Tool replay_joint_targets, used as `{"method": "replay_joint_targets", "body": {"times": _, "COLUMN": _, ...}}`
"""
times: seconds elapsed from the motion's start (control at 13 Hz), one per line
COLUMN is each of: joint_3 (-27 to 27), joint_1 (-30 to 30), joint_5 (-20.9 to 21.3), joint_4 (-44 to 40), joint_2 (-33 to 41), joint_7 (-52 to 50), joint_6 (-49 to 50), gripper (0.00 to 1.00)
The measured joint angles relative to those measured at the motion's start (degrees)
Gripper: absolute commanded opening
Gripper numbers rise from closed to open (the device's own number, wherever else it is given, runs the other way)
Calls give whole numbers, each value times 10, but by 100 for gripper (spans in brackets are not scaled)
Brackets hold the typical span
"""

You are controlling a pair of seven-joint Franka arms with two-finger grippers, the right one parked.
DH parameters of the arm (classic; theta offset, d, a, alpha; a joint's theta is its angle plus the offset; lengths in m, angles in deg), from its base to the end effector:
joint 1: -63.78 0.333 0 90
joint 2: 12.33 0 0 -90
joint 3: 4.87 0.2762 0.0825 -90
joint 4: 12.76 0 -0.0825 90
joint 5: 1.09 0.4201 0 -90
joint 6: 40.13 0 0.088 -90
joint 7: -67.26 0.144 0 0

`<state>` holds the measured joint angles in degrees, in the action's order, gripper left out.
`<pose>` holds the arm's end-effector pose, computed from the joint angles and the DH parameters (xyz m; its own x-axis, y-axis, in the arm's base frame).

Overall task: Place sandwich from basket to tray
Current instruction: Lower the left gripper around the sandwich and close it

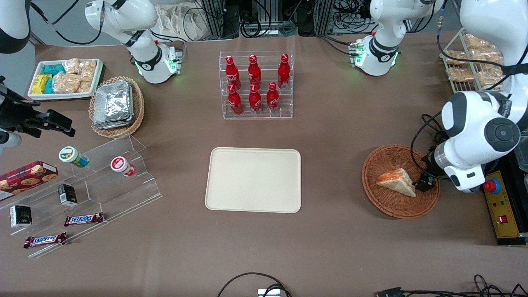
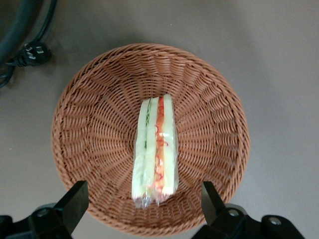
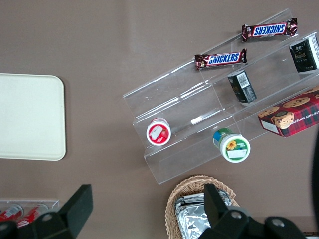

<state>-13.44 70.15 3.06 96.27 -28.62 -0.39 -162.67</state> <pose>0.6281 -0.0184 0.2532 0.4474 0.8943 -0.0010 0.8933 -0.4469 -0.0482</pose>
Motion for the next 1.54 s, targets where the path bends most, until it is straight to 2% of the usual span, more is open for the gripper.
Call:
{"method": "replay_joint_targets", "body": {"times": 0.31, "joint_3": 0, "joint_1": -1, "joint_5": 1, "joint_4": 16, "joint_2": -25, "joint_7": -33, "joint_6": -53, "gripper": 100}}
{"method": "replay_joint_targets", "body": {"times": 0.77, "joint_3": -4, "joint_1": -6, "joint_5": 1, "joint_4": 38, "joint_2": -34, "joint_7": -54, "joint_6": -77, "gripper": 100}}
{"method": "replay_joint_targets", "body": {"times": 1.08, "joint_3": -8, "joint_1": -9, "joint_5": 1, "joint_4": 80, "joint_2": -41, "joint_7": -61, "joint_6": -142, "gripper": 99}}
{"method": "replay_joint_targets", "body": {"times": 1.15, "joint_3": -9, "joint_1": -9, "joint_5": 1, "joint_4": 91, "joint_2": -42, "joint_7": -62, "joint_6": -159, "gripper": 86}}
{"method": "replay_joint_targets", "body": {"times": 1.23, "joint_3": -9, "joint_1": -10, "joint_5": 0, "joint_4": 98, "joint_2": -43, "joint_7": -63, "joint_6": -171, "gripper": 55}}
{"method": "replay_joint_targets", "body": {"times": 1.38, "joint_3": -9, "joint_1": -10, "joint_5": 0, "joint_4": 102, "joint_2": -43, "joint_7": -79, "joint_6": -178, "gripper": 10}}
{"method": "replay_joint_targets", "body": {"times": 1.46, "joint_3": -9, "joint_1": -10, "joint_5": 0, "joint_4": 102, "joint_2": -43, "joint_7": -84, "joint_6": -179, "gripper": 0}}
{"method": "replay_joint_targets", "body": {"times": 1.54, "joint_3": -9, "joint_1": -10, "joint_5": 0, "joint_4": 102, "joint_2": -43, "joint_7": -87, "joint_6": -179, "gripper": 0}}
